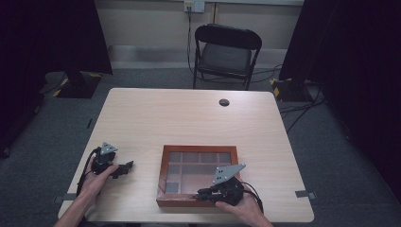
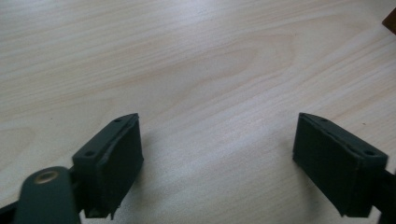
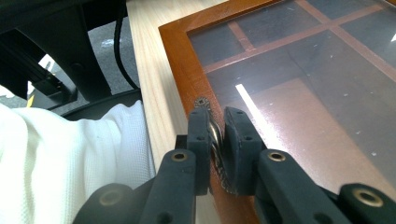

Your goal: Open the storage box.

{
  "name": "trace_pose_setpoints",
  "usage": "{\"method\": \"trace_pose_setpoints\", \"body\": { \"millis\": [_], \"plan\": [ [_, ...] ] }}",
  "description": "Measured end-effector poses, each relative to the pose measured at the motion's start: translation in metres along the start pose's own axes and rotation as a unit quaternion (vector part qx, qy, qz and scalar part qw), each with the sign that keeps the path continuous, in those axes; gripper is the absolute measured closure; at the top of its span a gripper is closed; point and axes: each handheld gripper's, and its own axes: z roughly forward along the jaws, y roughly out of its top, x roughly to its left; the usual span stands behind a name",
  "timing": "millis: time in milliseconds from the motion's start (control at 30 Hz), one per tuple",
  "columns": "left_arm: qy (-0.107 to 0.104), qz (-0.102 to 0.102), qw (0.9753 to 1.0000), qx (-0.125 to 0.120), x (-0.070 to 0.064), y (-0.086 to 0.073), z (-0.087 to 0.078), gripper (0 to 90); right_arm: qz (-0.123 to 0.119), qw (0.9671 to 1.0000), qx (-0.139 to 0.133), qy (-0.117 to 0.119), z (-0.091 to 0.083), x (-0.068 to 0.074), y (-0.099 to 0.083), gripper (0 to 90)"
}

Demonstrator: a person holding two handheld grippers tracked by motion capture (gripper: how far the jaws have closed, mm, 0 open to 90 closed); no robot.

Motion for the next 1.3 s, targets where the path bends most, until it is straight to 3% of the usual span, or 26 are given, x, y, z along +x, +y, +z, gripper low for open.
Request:
{"method": "trace_pose_setpoints", "body": {
  "millis": [333, 433, 533, 833, 1200, 1300],
  "plan": [
    [-0.039, -0.016, 0.9990, -0.017, -0.007, 0.004, -0.010, 16.4, 0.002, 1.0000, 0.001, 0.002, -0.001, 0.000, 0.001, 81.9],
    [-0.045, -0.009, 0.9987, -0.022, -0.010, 0.006, -0.012, 16.3, 0.002, 1.0000, -0.005, 0.001, -0.004, 0.000, 0.003, 81.9],
    [-0.061, -0.005, 0.9976, -0.031, -0.015, 0.007, -0.015, 16.0, 0.004, 0.9998, -0.018, 0.004, -0.009, 0.000, 0.007, 82.1],
    [-0.108, 0.002, 0.9931, -0.047, -0.027, 0.012, -0.020, 15.8, 0.005, 0.9998, -0.015, 0.012, -0.014, -0.001, 0.016, 82.5],
    [-0.137, 0.046, 0.9879, -0.058, -0.049, 0.016, -0.026, 15.9, 0.010, 0.9997, -0.019, 0.012, -0.024, -0.002, 0.028, 82.5],
    [-0.152, 0.061, 0.9845, -0.063, -0.057, 0.017, -0.028, 15.8, 0.011, 0.9997, -0.018, 0.008, -0.026, -0.002, 0.032, 82.4]
  ]
}}
